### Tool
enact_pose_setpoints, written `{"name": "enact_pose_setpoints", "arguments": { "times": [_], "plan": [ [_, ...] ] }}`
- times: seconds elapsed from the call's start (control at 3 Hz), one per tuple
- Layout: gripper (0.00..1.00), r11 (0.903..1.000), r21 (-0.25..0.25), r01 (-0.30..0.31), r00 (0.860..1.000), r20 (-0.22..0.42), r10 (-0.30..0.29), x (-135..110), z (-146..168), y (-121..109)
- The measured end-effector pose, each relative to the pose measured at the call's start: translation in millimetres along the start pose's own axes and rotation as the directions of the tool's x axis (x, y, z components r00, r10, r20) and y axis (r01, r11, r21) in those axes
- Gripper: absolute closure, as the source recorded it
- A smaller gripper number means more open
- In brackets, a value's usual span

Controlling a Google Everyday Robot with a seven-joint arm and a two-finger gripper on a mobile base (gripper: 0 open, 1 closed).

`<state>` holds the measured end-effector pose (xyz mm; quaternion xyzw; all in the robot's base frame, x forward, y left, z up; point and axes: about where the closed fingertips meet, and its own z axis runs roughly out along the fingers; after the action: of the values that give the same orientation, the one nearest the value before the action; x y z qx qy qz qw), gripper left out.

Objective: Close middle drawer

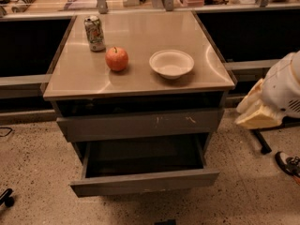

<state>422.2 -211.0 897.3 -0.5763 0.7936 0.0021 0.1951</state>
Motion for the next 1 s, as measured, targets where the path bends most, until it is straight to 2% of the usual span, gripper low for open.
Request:
{"name": "enact_pose_setpoints", "arguments": {
  "times": [0.33, 0.67, 1.0],
  "plan": [
    [0.88, 0.9971, -0.071, -0.026, 0.999, 0.046, 0.029, 15, 73, 28],
    [1.0, 0.9752, -0.215, -0.054, 0.997, 0.041, 0.064, 28, 161, 68],
    [1.0, 0.9669, -0.247, -0.064, 0.997, 0.035, 0.074, 35, 176, 77]
  ]
}}
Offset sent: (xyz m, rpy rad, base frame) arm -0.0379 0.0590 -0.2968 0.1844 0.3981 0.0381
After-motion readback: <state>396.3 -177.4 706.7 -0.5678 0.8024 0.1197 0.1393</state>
